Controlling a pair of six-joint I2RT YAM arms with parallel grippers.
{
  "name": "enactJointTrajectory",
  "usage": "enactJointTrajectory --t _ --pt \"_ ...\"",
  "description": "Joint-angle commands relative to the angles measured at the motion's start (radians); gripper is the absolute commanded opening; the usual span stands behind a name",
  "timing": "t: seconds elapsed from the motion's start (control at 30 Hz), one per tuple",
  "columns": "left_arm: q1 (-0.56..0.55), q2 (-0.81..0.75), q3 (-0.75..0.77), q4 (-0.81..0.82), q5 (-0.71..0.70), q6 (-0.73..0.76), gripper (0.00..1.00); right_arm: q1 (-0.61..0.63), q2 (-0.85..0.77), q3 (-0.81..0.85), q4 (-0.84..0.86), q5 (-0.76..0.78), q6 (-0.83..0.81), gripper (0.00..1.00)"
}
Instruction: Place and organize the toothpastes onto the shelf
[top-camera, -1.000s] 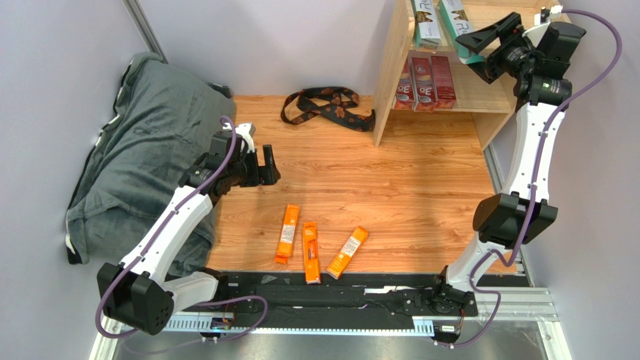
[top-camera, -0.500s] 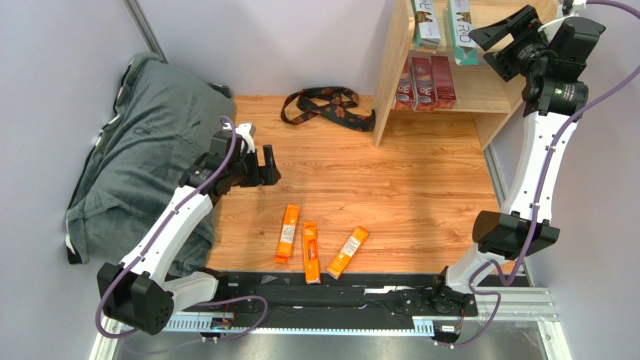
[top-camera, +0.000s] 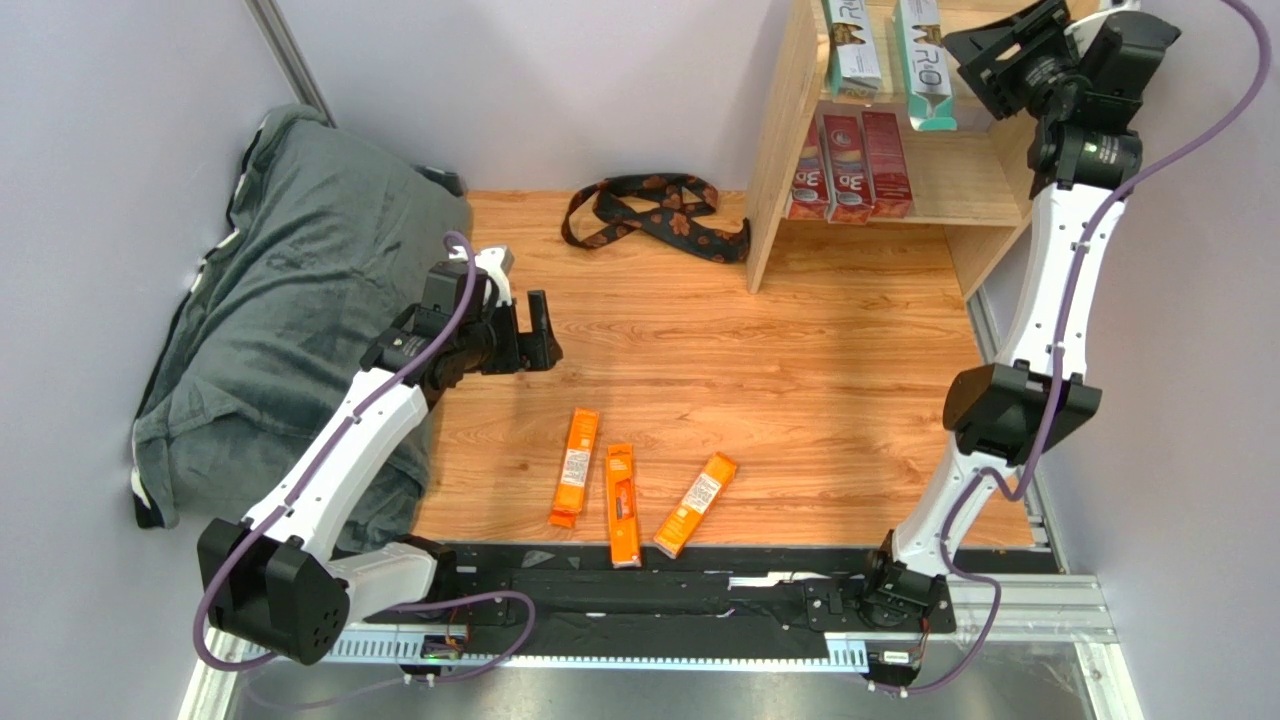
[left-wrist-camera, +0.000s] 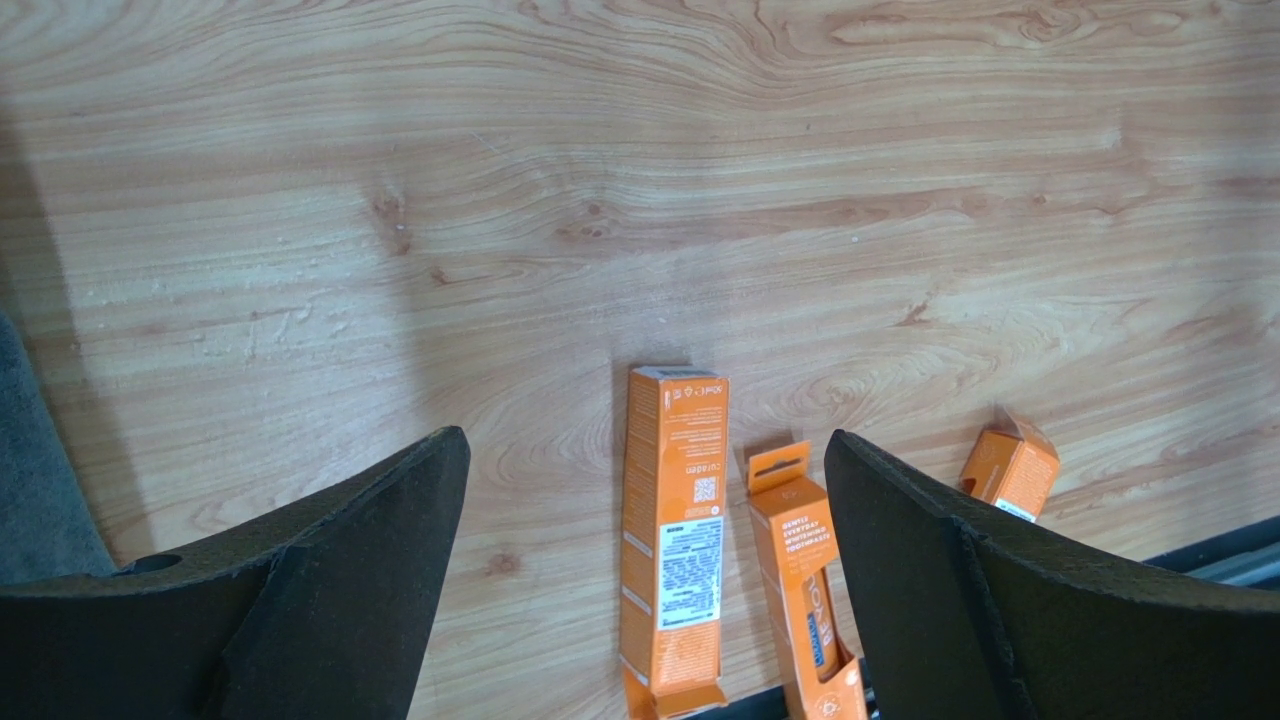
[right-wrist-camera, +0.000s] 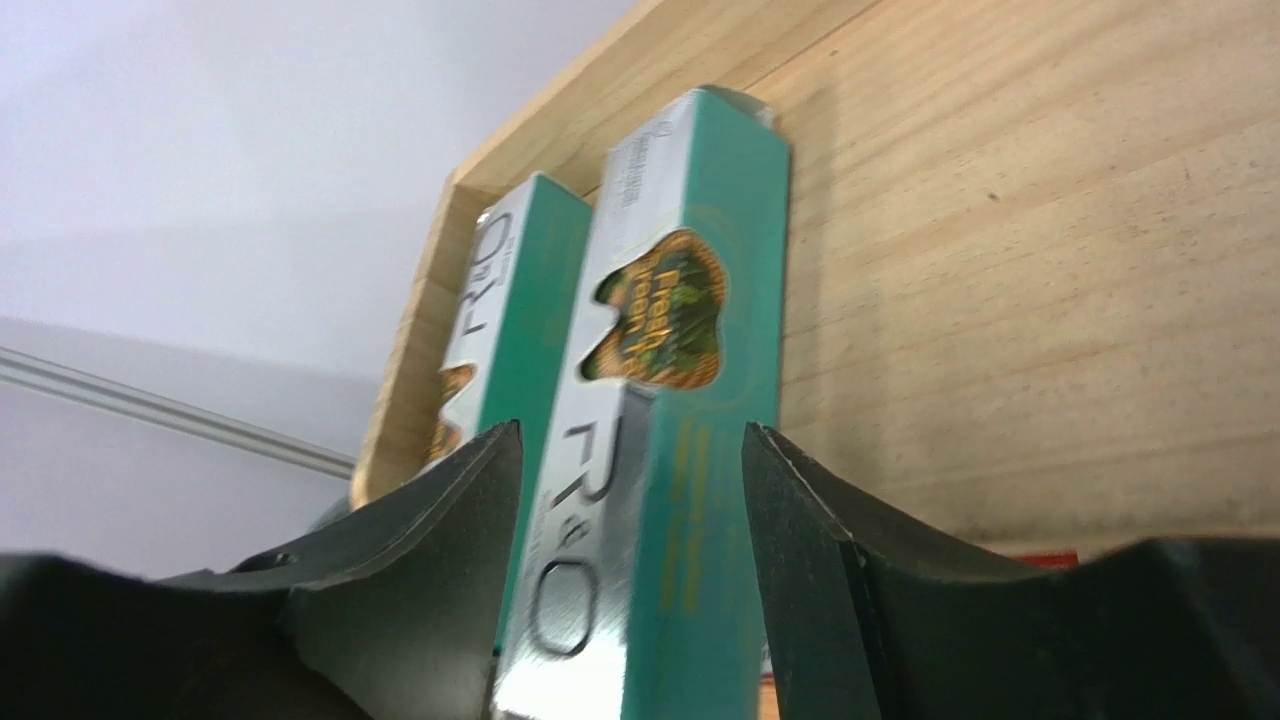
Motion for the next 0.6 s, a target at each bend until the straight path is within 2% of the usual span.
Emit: enactJointTrajectory --t 0.0,0.17,0.4,0.57 --pt "-0.001 0.009 0.008 0.025 -0.004 0.023 0.97 0.021 0.057 0.04 0.059 -0.041 0.055 0.59" --pt "-0.001 0.011 0.01 0.023 -0.005 0.025 0.97 0.048 0.088 0.017 0.088 -0.039 0.058 0.58" --pt "-0.001 0.017 0.011 0.023 -0.01 0.025 0.97 0.066 0.141 0.044 0.142 -0.07 0.115 0.49" --pt "-0.001 0.018 0.014 0.02 -0.007 0.028 0.97 0.071 0.152 0.044 0.171 -0.055 0.14 0.49"
